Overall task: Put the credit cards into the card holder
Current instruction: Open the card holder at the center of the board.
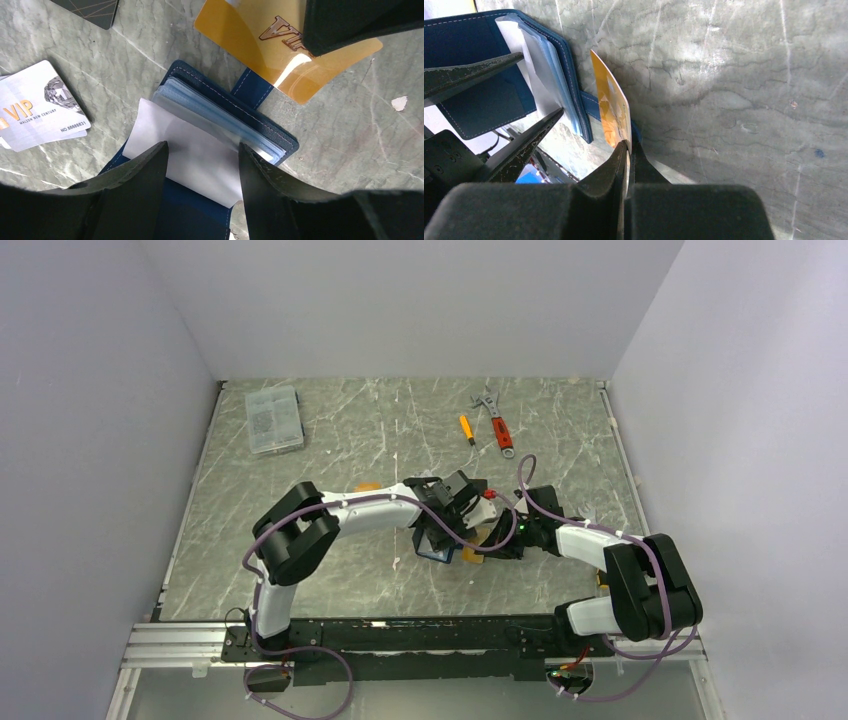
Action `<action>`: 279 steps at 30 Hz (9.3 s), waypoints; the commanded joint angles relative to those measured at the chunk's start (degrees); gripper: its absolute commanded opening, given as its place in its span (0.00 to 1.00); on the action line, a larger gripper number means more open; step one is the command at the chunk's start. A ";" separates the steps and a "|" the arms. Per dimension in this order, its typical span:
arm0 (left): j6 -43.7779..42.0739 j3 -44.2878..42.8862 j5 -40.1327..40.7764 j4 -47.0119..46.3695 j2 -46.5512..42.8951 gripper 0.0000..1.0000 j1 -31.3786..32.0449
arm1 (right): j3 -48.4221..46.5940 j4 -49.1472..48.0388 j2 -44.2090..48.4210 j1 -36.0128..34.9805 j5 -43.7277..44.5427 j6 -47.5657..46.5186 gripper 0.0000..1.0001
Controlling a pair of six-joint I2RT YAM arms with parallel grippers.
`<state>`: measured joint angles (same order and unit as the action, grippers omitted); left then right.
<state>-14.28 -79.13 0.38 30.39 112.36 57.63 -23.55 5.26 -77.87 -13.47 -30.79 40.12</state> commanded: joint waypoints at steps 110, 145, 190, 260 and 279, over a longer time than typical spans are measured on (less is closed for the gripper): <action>2.12 7.62 -16.71 1.19 -10.82 0.56 -21.53 | -5.72 2.92 13.24 -8.35 10.61 -4.48 0.00; 0.95 6.56 -18.30 2.02 -9.87 0.45 -21.67 | -14.14 -4.34 -4.67 -14.69 0.72 -9.11 0.00; 9.17 13.03 -46.33 1.01 -7.85 0.67 -32.53 | -25.55 -3.80 -20.18 -21.81 -9.43 -11.31 0.00; -16.67 -34.69 -29.84 39.11 -7.21 0.99 -38.63 | -11.96 -14.01 -25.46 -10.88 -11.76 -6.55 0.00; -0.02 0.94 -1.39 16.27 -16.07 0.99 -25.55 | -12.28 -13.70 -24.12 -10.34 -10.72 -5.93 0.00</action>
<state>-16.14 -75.13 -9.47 48.80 96.20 27.51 -36.56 -8.16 -101.67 -24.67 -50.17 35.68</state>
